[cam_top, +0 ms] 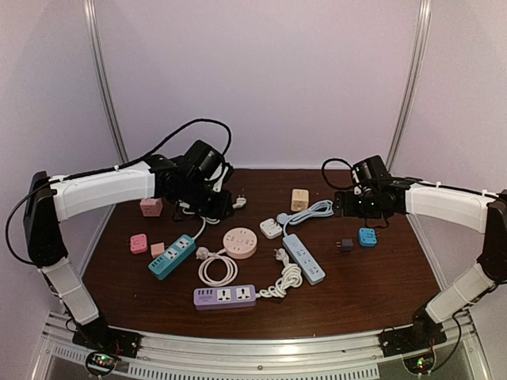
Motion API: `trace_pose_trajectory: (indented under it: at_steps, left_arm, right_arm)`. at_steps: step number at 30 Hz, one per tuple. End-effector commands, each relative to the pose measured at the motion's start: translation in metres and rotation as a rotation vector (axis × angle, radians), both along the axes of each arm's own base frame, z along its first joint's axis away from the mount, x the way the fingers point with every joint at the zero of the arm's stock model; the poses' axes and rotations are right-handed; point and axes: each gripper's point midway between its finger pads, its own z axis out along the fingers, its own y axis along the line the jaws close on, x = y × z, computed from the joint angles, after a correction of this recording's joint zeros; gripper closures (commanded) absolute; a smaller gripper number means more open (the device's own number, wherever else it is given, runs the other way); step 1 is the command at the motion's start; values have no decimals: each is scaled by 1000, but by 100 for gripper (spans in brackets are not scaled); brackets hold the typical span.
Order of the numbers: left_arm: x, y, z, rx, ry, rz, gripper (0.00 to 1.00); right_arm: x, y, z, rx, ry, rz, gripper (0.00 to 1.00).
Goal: Pull the plug off the socket
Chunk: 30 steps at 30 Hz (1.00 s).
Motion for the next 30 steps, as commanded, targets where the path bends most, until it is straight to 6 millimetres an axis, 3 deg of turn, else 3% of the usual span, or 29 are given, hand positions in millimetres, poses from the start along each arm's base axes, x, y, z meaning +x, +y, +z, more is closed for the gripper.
trace_pose_trajectory:
  at_steps: [1,5,8,10,11,20,25,30]
  left_arm:
    - [16,21,29,-33,-127,82,65]
    - [20,43,37,-37,-180,132,46]
    - [23,61,48,-40,-227,173,27]
    - [26,73,54,-36,-255,197,5]
    - [27,79,56,-31,-267,208,2]
    - [30,125,63,-5,-286,304,2]
    - [24,135,62,-14,-297,321,2]
    - [22,152,65,12,-341,369,2]
  right_arm:
    - [1,2,38,69,-129,2,0]
    - [-3,-9,67,76,-236,-29,0]
    - [-5,-24,87,79,-329,-68,0]
    - [-8,-38,97,81,-388,-107,0]
    - [-11,-46,95,71,-403,-123,0]
    - [-22,-104,100,-78,-550,-221,0]
    - [-21,-150,95,-184,-572,-300,0]
    - [-21,-184,87,-161,-730,-353,2]
